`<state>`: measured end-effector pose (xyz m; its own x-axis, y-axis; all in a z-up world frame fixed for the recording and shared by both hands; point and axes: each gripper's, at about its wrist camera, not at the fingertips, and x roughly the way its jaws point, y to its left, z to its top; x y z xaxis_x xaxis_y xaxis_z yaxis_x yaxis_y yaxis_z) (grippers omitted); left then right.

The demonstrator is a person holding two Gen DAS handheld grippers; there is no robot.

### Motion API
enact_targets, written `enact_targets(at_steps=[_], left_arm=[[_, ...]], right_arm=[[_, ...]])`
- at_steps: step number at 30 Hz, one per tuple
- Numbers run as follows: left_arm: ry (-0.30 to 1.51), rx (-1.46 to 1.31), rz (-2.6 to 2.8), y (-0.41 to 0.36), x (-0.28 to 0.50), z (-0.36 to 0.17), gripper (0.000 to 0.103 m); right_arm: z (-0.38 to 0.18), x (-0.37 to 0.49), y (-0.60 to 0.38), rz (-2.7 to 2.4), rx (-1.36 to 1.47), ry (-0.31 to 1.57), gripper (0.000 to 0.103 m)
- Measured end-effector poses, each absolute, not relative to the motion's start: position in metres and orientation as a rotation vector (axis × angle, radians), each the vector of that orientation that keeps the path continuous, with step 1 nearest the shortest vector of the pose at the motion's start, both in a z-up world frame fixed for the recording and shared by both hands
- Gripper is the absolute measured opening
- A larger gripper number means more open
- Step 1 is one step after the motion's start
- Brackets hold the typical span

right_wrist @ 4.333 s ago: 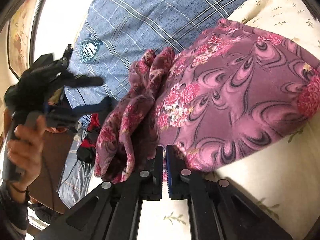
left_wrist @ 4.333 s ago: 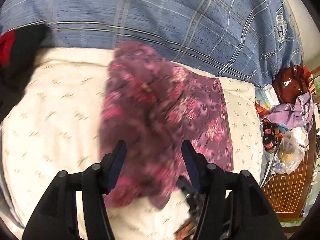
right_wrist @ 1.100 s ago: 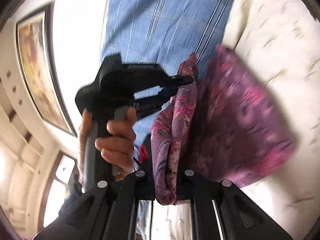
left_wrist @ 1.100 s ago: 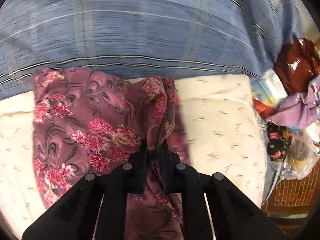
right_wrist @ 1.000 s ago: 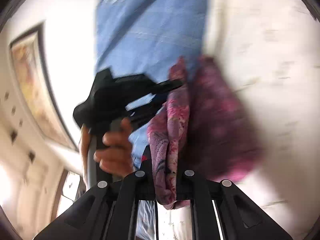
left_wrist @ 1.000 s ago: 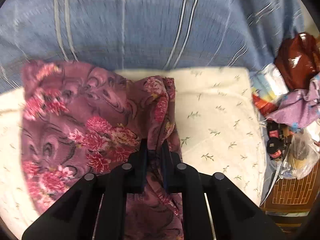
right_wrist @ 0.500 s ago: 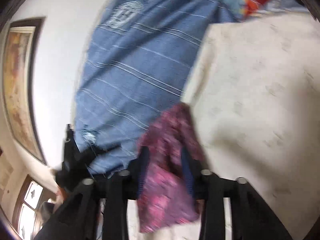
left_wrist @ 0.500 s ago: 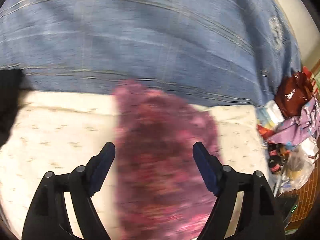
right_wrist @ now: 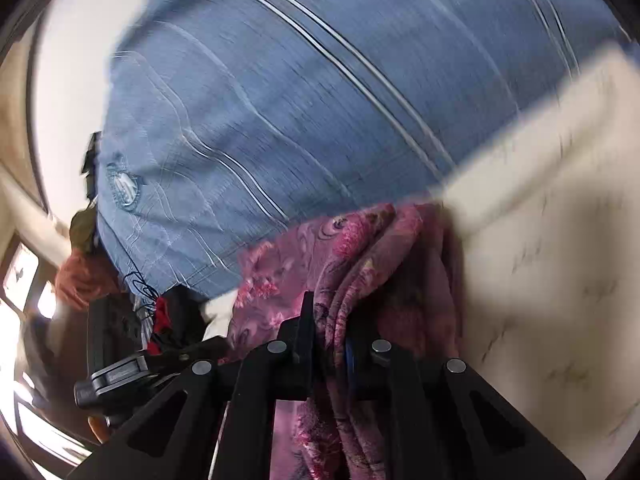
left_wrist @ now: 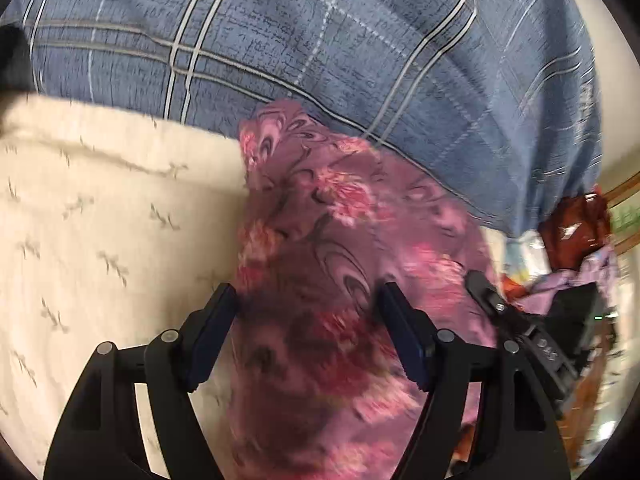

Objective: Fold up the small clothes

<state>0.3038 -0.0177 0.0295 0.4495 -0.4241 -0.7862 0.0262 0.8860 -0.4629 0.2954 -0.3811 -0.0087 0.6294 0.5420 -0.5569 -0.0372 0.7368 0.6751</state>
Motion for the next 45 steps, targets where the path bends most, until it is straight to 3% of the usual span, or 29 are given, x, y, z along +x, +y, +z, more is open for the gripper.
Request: enact_targets(at_steps=[5, 6, 8, 12, 16, 18, 21, 25, 28, 31, 34, 38, 45], left_arm=[[1.17, -0.455, -0.261, -0.012, 0.315, 0.009, 0.073], [1.161, -0.457, -0.27, -0.006, 0.311, 0.014, 0.073], [1.142, -0.452, -0.307, 0.005, 0.294, 0.026, 0.073], [1.114, -0.483, -0.443, 0.021, 0.237, 0.033, 0.073], [1.14, -0.46, -0.441, 0.012, 0.204, 0.007, 0.073], [1.094, -0.38, -0.407, 0.006, 0.189, 0.01, 0.067], [1.112, -0.353, -0.465, -0.002, 0.174, 0.021, 0.066], [1.115, -0.293, -0.434, -0.011, 0.16, 0.015, 0.067], [1.117, -0.254, -0.407, -0.024, 0.157, 0.008, 0.066], [1.118, -0.275, -0.456, -0.023, 0.153, 0.015, 0.066], [1.07, -0.314, -0.464, -0.004, 0.16, 0.031, 0.066], [1.093, -0.41, -0.427, 0.008, 0.203, 0.038, 0.066], [1.156, -0.461, -0.402, -0.008, 0.26, 0.022, 0.066]], right_arm=[[-0.044, 0.307, -0.394, 0.222, 0.66, 0.98, 0.013], [-0.038, 0.3, -0.4, 0.207, 0.688, 0.951, 0.022], [-0.024, 0.284, -0.41, 0.226, 0.718, 0.899, 0.024], [-0.015, 0.242, -0.418, 0.368, 0.774, 0.885, 0.043], [-0.029, 0.203, -0.403, 0.318, 0.599, 0.902, 0.039], [-0.035, 0.194, -0.403, 0.261, 0.545, 0.908, 0.041], [-0.022, 0.178, -0.414, 0.235, 0.6, 0.894, 0.046], [-0.016, 0.153, -0.403, 0.293, 0.538, 0.892, 0.046], [-0.03, 0.144, -0.394, 0.249, 0.415, 0.942, 0.037], [-0.02, 0.143, -0.391, 0.23, 0.399, 0.957, 0.042], [-0.006, 0.151, -0.404, 0.236, 0.472, 0.911, 0.043], [-0.003, 0.176, -0.423, 0.248, 0.628, 0.874, 0.055], [-0.028, 0.24, -0.412, 0.261, 0.703, 0.938, 0.056]])
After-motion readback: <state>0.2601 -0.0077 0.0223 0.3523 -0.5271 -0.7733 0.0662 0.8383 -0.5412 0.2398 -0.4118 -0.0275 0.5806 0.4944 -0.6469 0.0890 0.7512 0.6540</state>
